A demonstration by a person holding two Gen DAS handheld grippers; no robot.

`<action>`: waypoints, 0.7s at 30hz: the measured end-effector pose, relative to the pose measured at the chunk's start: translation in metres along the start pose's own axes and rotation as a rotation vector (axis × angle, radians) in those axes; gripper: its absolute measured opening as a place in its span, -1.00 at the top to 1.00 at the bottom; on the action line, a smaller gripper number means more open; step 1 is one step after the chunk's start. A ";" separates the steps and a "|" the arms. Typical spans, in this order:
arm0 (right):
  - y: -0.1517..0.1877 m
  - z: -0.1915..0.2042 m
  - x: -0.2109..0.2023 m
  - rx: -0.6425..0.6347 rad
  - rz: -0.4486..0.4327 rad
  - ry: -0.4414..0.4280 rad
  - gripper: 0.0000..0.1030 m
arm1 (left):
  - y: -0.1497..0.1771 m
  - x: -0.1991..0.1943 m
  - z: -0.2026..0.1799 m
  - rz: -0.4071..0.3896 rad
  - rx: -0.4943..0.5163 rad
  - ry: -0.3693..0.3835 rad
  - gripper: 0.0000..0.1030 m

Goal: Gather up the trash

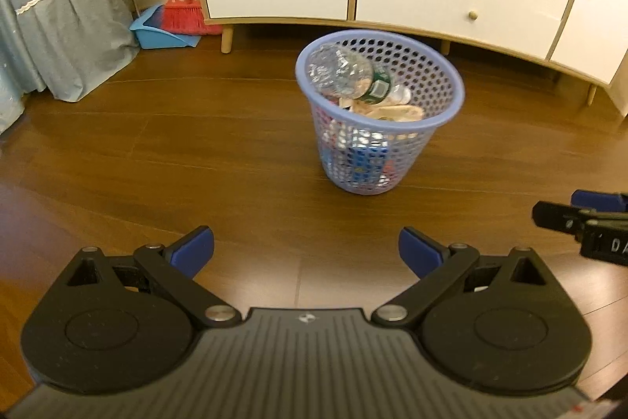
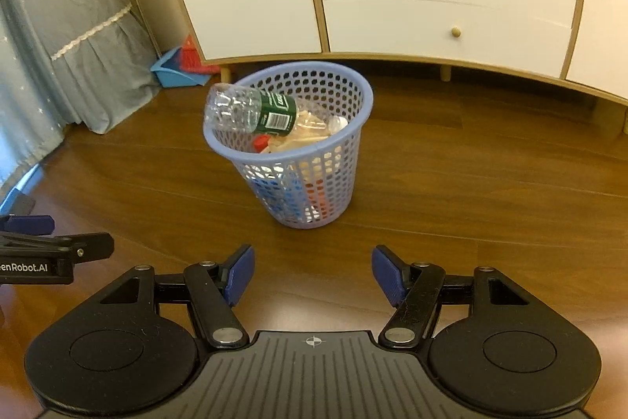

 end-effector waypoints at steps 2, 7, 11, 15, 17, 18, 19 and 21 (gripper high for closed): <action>0.006 -0.001 -0.013 0.003 0.002 0.002 -0.23 | 0.003 -0.013 -0.007 -0.005 -0.004 -0.001 -0.93; 0.018 -0.002 -0.035 0.017 0.003 0.000 -0.23 | 0.010 -0.038 -0.024 -0.015 0.012 -0.005 -0.93; 0.021 0.000 -0.050 0.015 -0.006 -0.006 -0.23 | 0.018 -0.052 -0.031 -0.020 0.001 -0.006 -0.93; 0.023 0.002 -0.062 0.004 -0.014 -0.011 -0.23 | 0.024 -0.066 -0.034 -0.025 -0.005 -0.016 -0.93; 0.026 0.004 -0.067 -0.007 -0.010 -0.011 -0.23 | 0.027 -0.073 -0.035 -0.033 -0.006 -0.017 -0.93; 0.027 0.004 -0.069 -0.010 -0.011 -0.011 -0.23 | 0.028 -0.077 -0.036 -0.034 -0.009 -0.013 -0.93; 0.029 0.005 -0.071 -0.011 -0.013 -0.011 -0.23 | 0.030 -0.079 -0.036 -0.034 -0.011 -0.013 -0.93; 0.032 0.006 -0.075 -0.010 -0.013 -0.013 -0.23 | 0.032 -0.084 -0.038 -0.038 -0.011 -0.012 -0.93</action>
Point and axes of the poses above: each gripper's, at about its wrist camera, not at the fingertips, and x roughly the way its jaws point, z to its left, y to its underside, the point moved 7 cm from there along x, roughly the way its jaws point
